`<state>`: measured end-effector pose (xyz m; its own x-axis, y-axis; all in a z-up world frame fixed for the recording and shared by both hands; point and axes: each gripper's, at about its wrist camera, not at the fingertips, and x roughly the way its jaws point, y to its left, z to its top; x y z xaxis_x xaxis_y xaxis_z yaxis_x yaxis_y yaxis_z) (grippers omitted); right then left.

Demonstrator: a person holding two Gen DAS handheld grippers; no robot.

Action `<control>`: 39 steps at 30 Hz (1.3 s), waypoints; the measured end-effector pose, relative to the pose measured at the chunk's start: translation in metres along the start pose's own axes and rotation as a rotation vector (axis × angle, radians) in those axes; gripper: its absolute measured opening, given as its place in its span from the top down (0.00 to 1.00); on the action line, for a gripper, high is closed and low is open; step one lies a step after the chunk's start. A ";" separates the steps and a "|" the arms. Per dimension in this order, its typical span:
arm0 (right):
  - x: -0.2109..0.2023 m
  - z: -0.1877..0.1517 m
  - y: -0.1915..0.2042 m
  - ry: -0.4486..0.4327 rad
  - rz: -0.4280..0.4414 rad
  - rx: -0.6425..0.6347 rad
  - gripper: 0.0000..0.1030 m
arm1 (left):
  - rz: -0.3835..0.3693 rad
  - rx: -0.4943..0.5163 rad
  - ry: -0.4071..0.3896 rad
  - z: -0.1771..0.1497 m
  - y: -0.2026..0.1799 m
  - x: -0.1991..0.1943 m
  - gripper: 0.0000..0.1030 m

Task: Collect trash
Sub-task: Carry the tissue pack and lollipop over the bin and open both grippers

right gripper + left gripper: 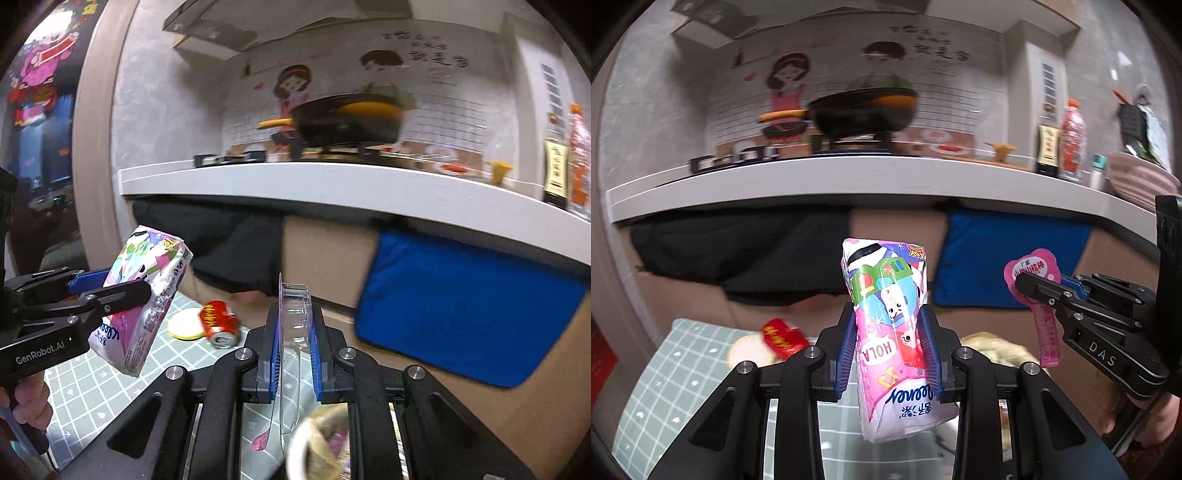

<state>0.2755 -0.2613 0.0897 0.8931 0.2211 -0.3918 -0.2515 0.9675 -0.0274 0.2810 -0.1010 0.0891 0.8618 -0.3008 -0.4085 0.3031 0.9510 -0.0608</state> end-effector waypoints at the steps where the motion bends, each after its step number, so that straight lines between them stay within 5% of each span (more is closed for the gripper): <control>1: -0.005 -0.002 -0.008 -0.001 -0.018 0.008 0.87 | -0.024 0.004 0.003 0.000 -0.009 0.002 0.67; 12: -0.032 -0.033 -0.070 0.013 -0.149 0.061 0.87 | -0.203 -0.002 0.115 -0.016 -0.074 0.053 0.67; 31: 0.014 -0.080 -0.118 0.134 -0.148 0.171 0.87 | -0.214 0.012 0.256 -0.054 -0.093 0.125 0.67; 39: 0.030 -0.097 -0.134 0.186 -0.175 0.196 0.87 | -0.408 -0.150 0.457 -0.081 -0.084 0.178 0.67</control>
<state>0.3000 -0.3962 -0.0082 0.8284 0.0400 -0.5587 -0.0071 0.9981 0.0611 0.3765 -0.2286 -0.0524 0.4183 -0.6119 -0.6713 0.4813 0.7760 -0.4075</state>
